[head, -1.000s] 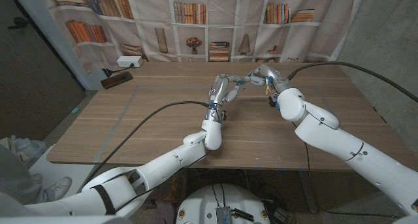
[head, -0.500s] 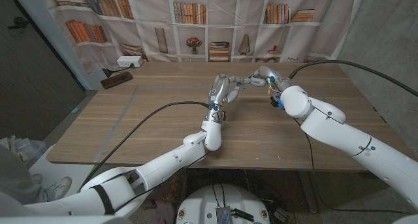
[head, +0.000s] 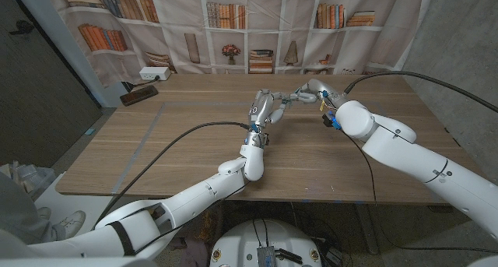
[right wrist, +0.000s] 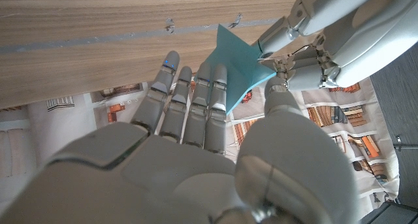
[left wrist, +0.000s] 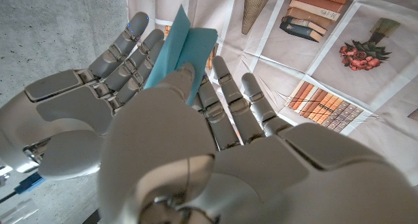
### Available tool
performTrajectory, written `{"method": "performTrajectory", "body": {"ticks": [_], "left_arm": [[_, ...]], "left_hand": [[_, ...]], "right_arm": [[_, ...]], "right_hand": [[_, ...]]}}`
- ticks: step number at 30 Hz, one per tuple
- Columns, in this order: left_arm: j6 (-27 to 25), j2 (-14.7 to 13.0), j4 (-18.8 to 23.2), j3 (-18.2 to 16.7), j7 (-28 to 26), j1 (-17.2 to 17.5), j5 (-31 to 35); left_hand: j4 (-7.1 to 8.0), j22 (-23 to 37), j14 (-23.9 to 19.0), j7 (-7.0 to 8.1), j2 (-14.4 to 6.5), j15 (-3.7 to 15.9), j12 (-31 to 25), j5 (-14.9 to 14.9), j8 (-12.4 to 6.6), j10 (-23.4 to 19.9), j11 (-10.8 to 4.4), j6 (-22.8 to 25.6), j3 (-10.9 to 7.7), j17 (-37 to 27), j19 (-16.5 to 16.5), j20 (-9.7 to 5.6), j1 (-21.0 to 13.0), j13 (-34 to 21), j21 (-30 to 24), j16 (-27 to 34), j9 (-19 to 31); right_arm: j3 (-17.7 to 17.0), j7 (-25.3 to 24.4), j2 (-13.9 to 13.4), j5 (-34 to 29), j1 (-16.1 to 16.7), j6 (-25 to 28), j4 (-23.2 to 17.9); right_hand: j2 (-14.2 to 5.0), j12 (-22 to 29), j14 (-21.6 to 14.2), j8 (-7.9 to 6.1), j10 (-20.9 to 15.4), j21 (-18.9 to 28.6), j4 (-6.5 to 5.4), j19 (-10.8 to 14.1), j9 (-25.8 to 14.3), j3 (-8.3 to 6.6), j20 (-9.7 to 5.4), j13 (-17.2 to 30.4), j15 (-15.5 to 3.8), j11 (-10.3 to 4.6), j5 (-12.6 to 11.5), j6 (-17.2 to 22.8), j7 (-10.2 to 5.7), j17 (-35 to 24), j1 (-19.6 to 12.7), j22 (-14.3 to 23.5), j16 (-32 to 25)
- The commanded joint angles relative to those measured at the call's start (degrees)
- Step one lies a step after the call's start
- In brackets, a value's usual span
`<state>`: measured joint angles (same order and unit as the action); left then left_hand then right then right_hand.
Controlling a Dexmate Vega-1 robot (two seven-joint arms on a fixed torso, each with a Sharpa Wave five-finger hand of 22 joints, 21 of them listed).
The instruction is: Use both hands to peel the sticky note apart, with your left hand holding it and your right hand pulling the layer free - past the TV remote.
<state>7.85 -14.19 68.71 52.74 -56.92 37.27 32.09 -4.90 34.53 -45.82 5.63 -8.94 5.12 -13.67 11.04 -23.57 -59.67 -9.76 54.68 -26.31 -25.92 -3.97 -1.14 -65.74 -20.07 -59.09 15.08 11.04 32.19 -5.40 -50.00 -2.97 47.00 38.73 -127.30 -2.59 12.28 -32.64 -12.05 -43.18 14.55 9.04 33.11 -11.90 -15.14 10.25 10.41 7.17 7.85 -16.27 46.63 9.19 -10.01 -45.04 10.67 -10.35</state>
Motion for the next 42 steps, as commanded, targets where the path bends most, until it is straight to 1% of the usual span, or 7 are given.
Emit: {"method": "performTrajectory", "body": {"ticks": [1,5,9,12,19,26,42], "left_arm": [[0.1,-0.1,0.0,0.1,-0.3,0.0,0.2],[0.4,0.0,-0.1,-0.2,-0.4,0.1,-0.5],[0.3,0.2,-0.2,-0.5,-0.5,0.3,-0.9],[0.3,0.3,-0.3,-0.6,-0.6,0.3,-1.1],[-0.1,0.4,-0.3,-0.4,-0.2,0.2,-0.9],[0.4,0.1,-0.2,-0.5,0.1,0.4,-1.4],[1.6,0.6,-0.7,-1.1,-0.1,0.6,-2.6]], "left_hand": [[0.26,1.1,0.1,-0.35,-0.6,7.74,0.2,0.4,-0.17,-0.4,-0.21,0.2,-0.18,0.0,0.2,-0.23,-0.9,-0.2,-1.5,-0.2,0.3],[0.38,1.9,0.3,-0.32,-0.5,7.67,0.3,0.4,-0.19,-0.4,-0.26,0.3,-0.37,0.2,0.5,0.31,-0.9,-0.3,-2.6,-0.5,0.3],[0.11,-0.9,2.3,0.24,1.4,7.54,0.5,0.4,0.02,-0.6,-0.53,0.3,-1.24,1.0,6.0,8.76,-0.5,-0.8,-0.4,-2.1,0.5],[0.92,-5.8,7.6,0.66,2.4,6.59,0.5,0.4,0.06,-0.8,-0.95,0.7,-1.56,3.0,6.1,10.54,1.2,-0.1,2.7,-4.7,0.6],[1.27,-10.3,14.5,0.97,2.4,4.55,0.7,0.2,-0.11,-2.0,-1.44,1.8,-1.94,4.5,5.5,10.48,2.0,1.0,4.5,-4.8,0.5],[1.6,-14.9,25.0,1.23,2.2,5.31,1.7,0.1,-0.06,-2.1,-1.46,2.3,-2.0,5.6,13.0,7.9,3.0,2.6,8.1,-4.4,0.3],[1.36,-17.6,26.2,1.29,2.7,3.68,1.6,0.1,-0.01,-2.4,-1.52,2.4,-1.94,6.6,13.1,7.8,3.2,2.9,9.2,-3.8,0.3]], "right_arm": [[0.2,0.2,-1.0,2.1,-0.9,-0.3,0.3],[0.1,0.3,-1.3,2.6,-1.0,-0.7,0.4],[0.1,1.8,-2.1,3.6,-1.4,-1.5,0.6],[0.3,3.7,-2.9,4.4,-2.2,-2.3,0.9],[1.5,5.7,-3.4,4.3,-3.9,-0.2,0.7],[2.4,4.7,-3.0,3.6,-4.4,1.3,0.7],[0.5,-4.2,-0.8,2.2,0.3,-1.7,0.3]], "right_hand": [[-1.07,-0.1,-0.2,0.03,-0.2,-0.3,0.98,0.5,-0.2,-1.72,-0.14,0.1,-0.71,-0.35,-1.3,0.1,-0.31,-0.1,-3.1,0.0,-0.1],[-1.88,-0.2,-0.2,0.16,-0.1,-0.4,1.29,0.7,-0.2,-2.99,-0.33,0.1,-0.67,-0.41,-2.4,0.0,-0.32,-0.1,-5.0,0.0,-0.1],[-1.84,-0.7,0.9,0.47,1.2,-1.0,1.4,0.3,-0.3,-4.8,-0.13,0.1,-0.25,-0.19,-5.8,-1.1,-0.24,-0.1,-7.4,0.0,0.3],[-0.45,-1.2,2.2,0.95,3.0,-1.4,1.13,-0.1,-0.3,-5.05,0.4,0.1,0.27,0.28,-7.7,-2.8,0.18,-0.1,-7.9,0.0,0.5],[1.75,-1.7,5.1,1.64,7.3,-2.3,0.92,-1.6,-0.5,-5.73,0.98,0.2,1.58,1.04,-10.8,-7.7,1.39,-0.1,-9.3,0.0,0.6],[1.56,-0.7,4.8,0.51,5.9,-2.2,0.2,-1.4,-0.7,-5.92,0.19,0.2,1.39,1.01,-11.8,-6.1,1.04,-0.2,-8.9,0.1,0.1],[0.57,2.6,-4.5,-7.66,-6.2,-0.5,1.1,3.1,-5.1,-6.95,-5.69,0.0,-6.49,-6.04,-10.3,14.3,-6.8,0.2,-12.4,0.7,-0.8]]}}
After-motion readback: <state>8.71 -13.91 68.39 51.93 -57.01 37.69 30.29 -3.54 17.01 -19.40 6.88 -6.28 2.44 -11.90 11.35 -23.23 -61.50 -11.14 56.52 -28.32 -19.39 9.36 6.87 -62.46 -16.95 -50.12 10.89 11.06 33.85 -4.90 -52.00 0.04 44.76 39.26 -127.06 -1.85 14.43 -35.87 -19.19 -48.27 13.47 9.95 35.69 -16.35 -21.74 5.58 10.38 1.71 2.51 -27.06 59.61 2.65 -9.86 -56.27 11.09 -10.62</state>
